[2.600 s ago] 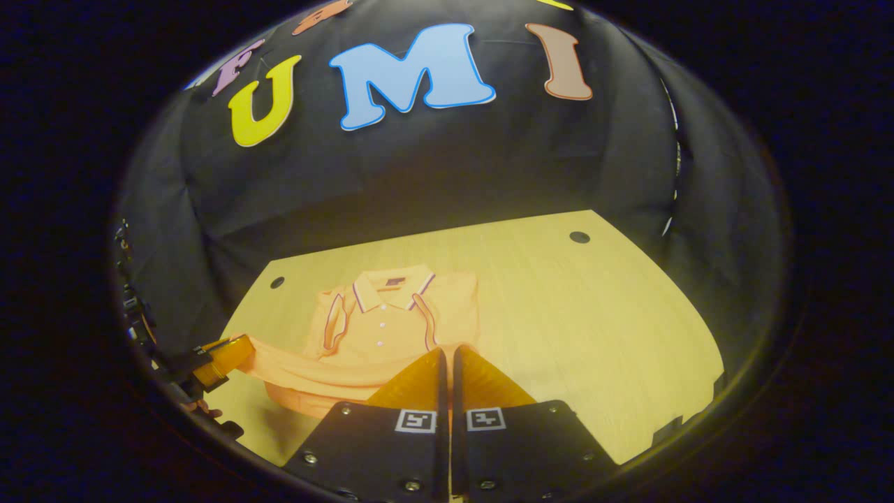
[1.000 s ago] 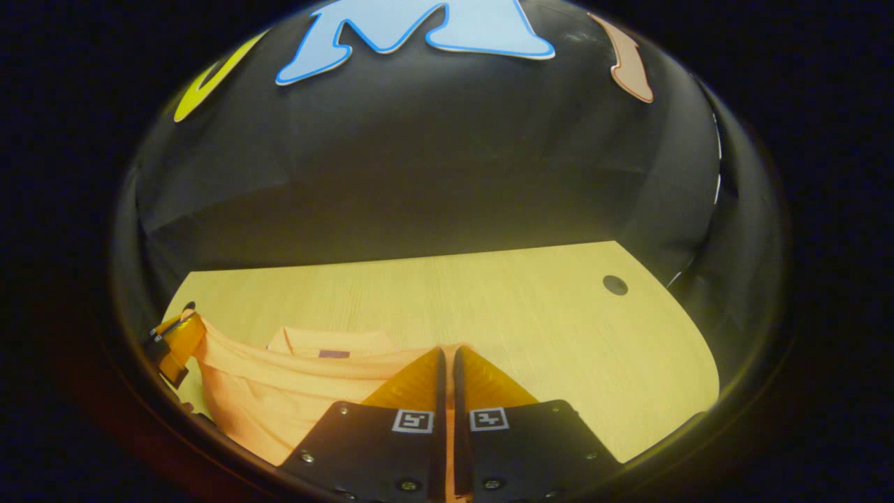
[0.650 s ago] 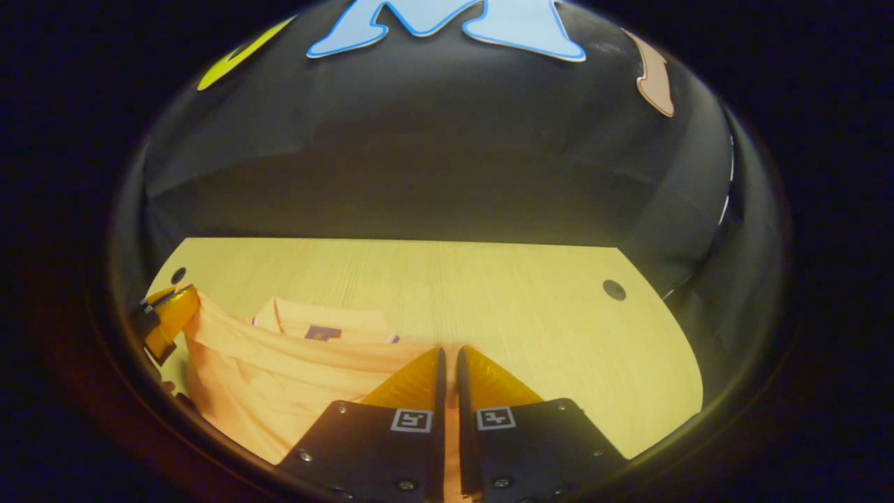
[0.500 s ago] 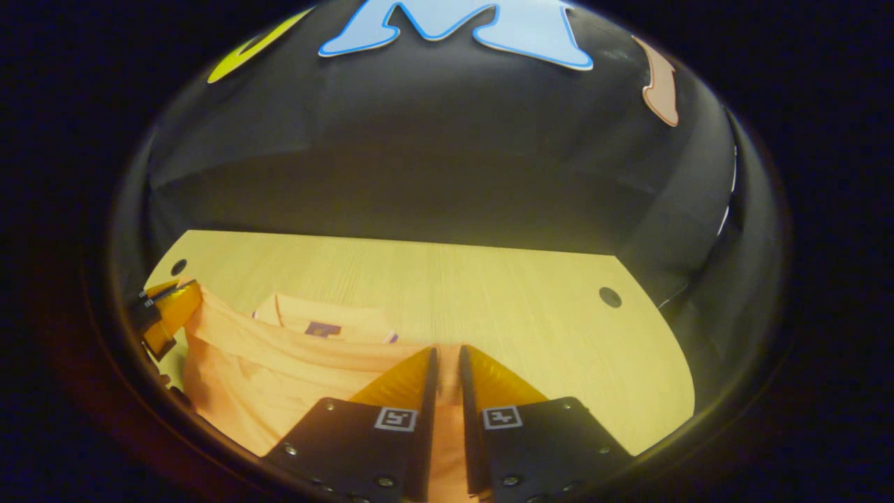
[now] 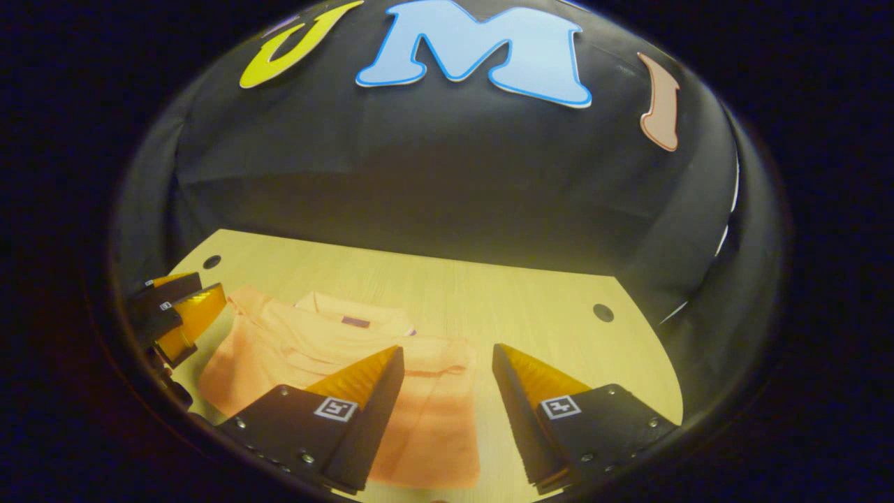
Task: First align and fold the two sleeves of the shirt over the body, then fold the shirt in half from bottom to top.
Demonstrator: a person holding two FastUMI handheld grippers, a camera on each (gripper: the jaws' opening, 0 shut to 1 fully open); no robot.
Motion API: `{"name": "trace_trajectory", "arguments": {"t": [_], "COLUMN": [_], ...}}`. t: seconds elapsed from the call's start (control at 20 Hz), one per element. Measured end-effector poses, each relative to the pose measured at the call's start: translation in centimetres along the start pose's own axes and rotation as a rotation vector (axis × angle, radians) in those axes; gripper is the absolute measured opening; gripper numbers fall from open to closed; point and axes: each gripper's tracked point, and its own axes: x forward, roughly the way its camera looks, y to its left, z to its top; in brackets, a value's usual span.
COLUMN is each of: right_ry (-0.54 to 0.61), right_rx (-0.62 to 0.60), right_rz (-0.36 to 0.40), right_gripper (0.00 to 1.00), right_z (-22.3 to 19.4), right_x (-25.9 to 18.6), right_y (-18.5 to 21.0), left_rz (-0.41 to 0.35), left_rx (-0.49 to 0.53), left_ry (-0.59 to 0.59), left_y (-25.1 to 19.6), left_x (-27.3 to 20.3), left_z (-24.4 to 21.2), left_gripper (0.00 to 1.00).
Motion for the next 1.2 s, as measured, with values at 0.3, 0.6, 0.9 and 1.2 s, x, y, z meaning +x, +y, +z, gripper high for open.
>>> {"name": "trace_trajectory", "arguments": {"t": [0.3, 0.6, 0.9, 1.2], "right_ry": [-0.094, -0.213, -0.299, -0.337], "right_rx": [-0.018, -0.048, -0.098, -0.104], "right_rz": [0.016, 0.036, 0.068, 0.106], "right_gripper": [0.98, 0.97, 0.97, 0.97], "right_z": [0.6, 1.1, 0.4, -1.2], "right_x": [-6.5, -14.6, -21.6, -26.6], "right_y": [-0.7, -1.2, -2.1, -2.8], "left_rz": [0.001, 0.003, 0.034, 0.051], "left_rx": [0.004, 0.010, -0.045, -0.015], "left_ry": [-0.064, -0.132, -0.199, -0.275], "left_y": [-2.8, -6.5, -9.2, -11.1], "left_x": [-6.8, -13.8, -20.7, -26.8], "left_z": [2.2, 3.6, 4.6, 6.7], "left_gripper": [0.92, 0.94, 0.94, 0.95]}}
